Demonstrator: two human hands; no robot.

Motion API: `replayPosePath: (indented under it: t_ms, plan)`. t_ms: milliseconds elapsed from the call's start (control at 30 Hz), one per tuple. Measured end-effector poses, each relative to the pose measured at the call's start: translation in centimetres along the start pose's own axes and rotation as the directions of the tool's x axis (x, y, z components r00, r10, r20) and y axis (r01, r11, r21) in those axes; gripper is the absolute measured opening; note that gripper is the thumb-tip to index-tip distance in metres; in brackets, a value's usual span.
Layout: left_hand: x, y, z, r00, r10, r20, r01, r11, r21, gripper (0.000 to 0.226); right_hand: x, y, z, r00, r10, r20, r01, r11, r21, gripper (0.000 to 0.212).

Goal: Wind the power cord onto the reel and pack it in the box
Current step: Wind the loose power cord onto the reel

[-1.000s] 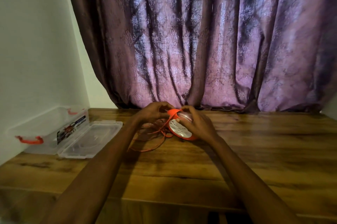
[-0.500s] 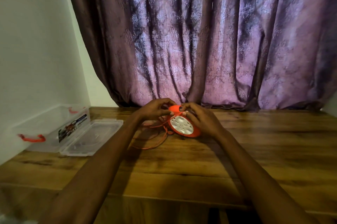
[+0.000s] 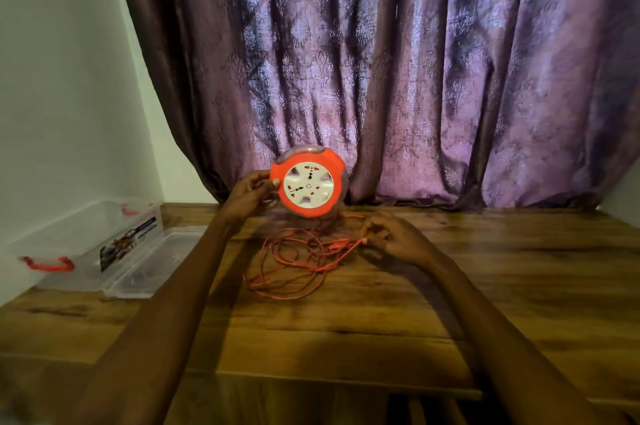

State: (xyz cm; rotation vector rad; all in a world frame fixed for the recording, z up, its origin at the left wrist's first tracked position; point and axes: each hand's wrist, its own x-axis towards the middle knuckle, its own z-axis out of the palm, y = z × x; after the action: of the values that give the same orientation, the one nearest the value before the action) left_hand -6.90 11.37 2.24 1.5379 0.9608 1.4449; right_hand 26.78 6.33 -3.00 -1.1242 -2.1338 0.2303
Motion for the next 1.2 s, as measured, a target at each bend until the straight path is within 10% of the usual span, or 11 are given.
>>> replayPosePath:
  t_ms: [100,233,467,733,1000,1200]
  plan:
    - [0.0,0.2,0.6,0.998,-0.012,-0.064,0.014,0.999,0.033,0.023,0.3,-0.5,-0.1,0.967,0.186,0.176,-0.178,0.982,-0.061,0.01]
    - [-0.1,0.4,1.7,0.993,-0.061,-0.105,0.066,0.997,0.048,0.022,1.3,-0.6,-0.9,0.959,0.281,-0.023,-0.281,0.949,-0.143,0.021]
    - [-1.3,1.0,4.1,0.987,-0.135,-0.081,0.132,0.99,-0.051,0.007,5.3,-3.5,-0.7,0.914,0.336,-0.228,-0.129,0.772,0.622,0.077]
    - [-2.3,0.6,5.6,0.988,-0.155,0.003,0.155,0.987,0.051,0.021,6.8,-3.3,-0.8,0.905,0.353,-0.236,-0.107,0.728,0.677,0.04]
    - [-3.1,-3.7,5.0,0.975,-0.166,0.148,0.029,0.756,0.654,0.034,4.8,-1.3,-1.3,0.698,0.61,-0.374,-0.027,0.544,0.839,0.038]
    - [-2.2,-4.0,6.2,0.974,-0.104,0.204,-0.1,0.609,0.787,0.027,3.1,0.7,-3.6,0.667,0.594,-0.451,-0.08,0.658,0.749,0.044]
